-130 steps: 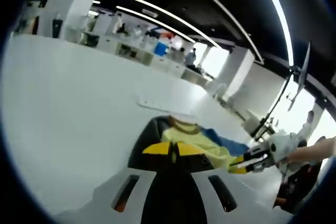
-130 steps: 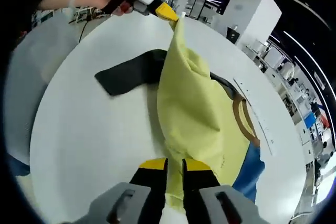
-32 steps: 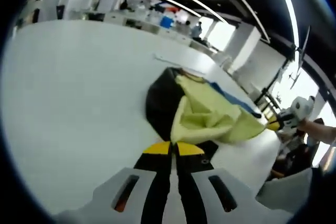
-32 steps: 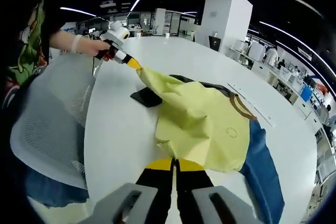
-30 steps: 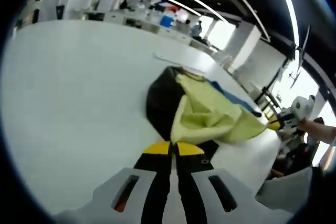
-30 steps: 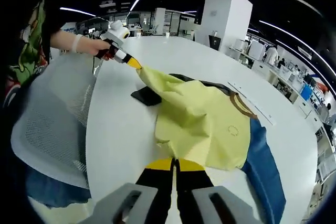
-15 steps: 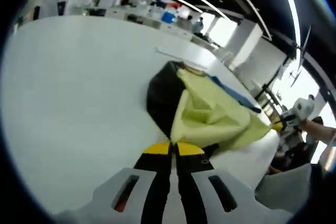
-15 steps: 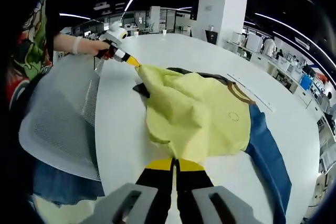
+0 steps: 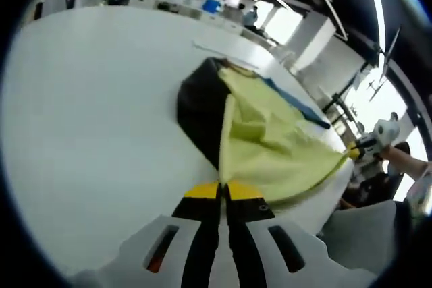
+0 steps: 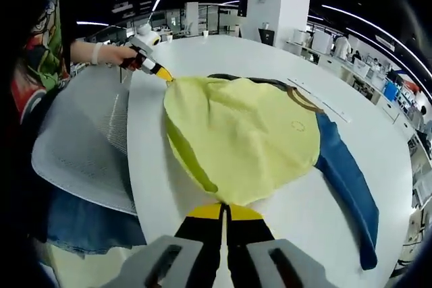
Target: Fold the garment on the visible template until the final outline fits inside the template.
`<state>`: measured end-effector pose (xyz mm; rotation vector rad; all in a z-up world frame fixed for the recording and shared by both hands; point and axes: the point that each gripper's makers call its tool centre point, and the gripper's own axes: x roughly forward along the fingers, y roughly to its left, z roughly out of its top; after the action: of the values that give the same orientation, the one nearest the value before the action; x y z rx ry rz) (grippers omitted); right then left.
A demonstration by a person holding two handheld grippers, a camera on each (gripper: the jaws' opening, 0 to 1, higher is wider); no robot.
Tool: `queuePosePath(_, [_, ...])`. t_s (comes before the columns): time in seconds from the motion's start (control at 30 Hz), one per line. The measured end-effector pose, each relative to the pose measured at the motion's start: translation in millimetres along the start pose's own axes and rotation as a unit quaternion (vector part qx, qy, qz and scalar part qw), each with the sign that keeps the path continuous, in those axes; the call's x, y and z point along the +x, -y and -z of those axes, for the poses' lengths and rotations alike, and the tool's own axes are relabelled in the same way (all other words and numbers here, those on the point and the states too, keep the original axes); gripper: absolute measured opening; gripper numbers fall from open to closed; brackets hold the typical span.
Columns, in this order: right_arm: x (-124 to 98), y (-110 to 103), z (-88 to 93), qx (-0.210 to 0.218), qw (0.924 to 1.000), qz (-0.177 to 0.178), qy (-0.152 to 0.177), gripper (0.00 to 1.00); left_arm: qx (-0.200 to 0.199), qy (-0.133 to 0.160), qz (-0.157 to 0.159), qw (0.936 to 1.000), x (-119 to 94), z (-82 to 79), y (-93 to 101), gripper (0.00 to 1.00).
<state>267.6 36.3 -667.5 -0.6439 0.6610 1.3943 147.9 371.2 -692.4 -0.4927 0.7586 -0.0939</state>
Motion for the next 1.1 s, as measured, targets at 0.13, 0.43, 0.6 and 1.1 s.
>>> queuePosePath(0.13, [0, 0, 11.8, 0.008, 0.9999, 0.000, -0.011, 0.00, 0.007, -0.028, 0.004, 0.9996, 3, 12.0, 3.7, 0.00])
queuePosePath(0.43, [-6, 6, 30.1, 0.020, 0.9994, 0.007, -0.029, 0.00, 0.004, -0.063, 0.035, 0.9974, 4, 27.9, 20.2, 0.00])
queuePosePath(0.6, [-10, 10, 35.4, 0.022, 0.9991, 0.014, -0.033, 0.00, 0.002, -0.069, 0.046, 0.9965, 2, 31.8, 28.5, 0.00])
queuePosePath(1.1, [-22, 10, 36.3, 0.022, 0.9990, 0.022, -0.032, 0.00, -0.007, -0.070, 0.074, 0.9948, -6, 30.5, 48.7, 0.00])
